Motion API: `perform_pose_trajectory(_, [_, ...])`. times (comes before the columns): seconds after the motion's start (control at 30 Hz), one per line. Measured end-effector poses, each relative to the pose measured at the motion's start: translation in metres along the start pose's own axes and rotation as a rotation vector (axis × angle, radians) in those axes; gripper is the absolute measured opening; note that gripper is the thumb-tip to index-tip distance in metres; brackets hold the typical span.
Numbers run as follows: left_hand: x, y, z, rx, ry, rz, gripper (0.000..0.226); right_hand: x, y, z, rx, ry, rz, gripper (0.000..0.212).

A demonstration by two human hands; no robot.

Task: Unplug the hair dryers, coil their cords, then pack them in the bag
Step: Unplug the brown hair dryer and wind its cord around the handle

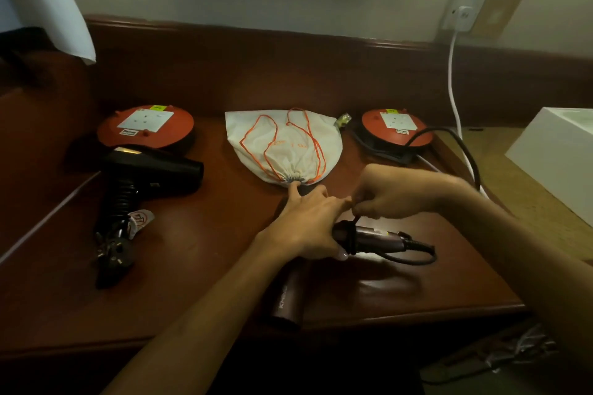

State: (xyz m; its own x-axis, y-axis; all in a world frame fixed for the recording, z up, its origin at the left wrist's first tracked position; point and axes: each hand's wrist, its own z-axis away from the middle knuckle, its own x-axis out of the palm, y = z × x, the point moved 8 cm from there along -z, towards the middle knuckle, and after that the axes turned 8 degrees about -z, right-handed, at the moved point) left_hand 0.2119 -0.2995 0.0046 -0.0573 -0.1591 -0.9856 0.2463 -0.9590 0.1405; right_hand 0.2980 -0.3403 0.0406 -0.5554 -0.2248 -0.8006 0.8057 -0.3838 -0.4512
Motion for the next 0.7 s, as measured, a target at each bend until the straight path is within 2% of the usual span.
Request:
perform_pose_trajectory(0.1, [0.001,-0.004,-0.002,-0.047,0.047,0.041,0.056,-0.007,-0.015,0.018,-0.001,0.023,-0.266,0.014])
perform_pose_trajectory(0.23, [-0.005,-0.018,0.002,-0.082,0.110,0.199,0.039,0.001,-0.028,0.037,-0.031,0.122,-0.394,0.007])
perform_pose_trajectory(0.33, [-0.007,-0.027,0.009,-0.096,0.162,0.293,0.057,0.007,-0.021,0.054,-0.024,0.215,-0.419,0.006])
perform_pose_trajectory(0.4, [-0.008,-0.028,0.011,-0.104,0.193,0.290,0.062,0.020,-0.015,0.064,-0.054,0.255,-0.417,0.010])
perform_pose_trajectory(0.5, [-0.008,-0.027,0.012,-0.109,0.204,0.288,0.060,0.040,-0.006,0.074,-0.114,0.349,-0.432,0.025])
perform_pose_trajectory(0.57, [-0.008,-0.033,0.013,-0.115,0.231,0.315,0.059,0.048,0.006,0.081,-0.154,0.456,-0.552,0.033])
perform_pose_trajectory(0.63, [-0.011,-0.040,0.015,-0.121,0.281,0.386,0.056,0.059,0.013,0.084,-0.183,0.531,-0.643,0.032])
perform_pose_trajectory(0.7, [-0.013,-0.042,0.017,-0.117,0.304,0.435,0.055,0.072,0.017,0.084,-0.206,0.554,-0.626,0.024])
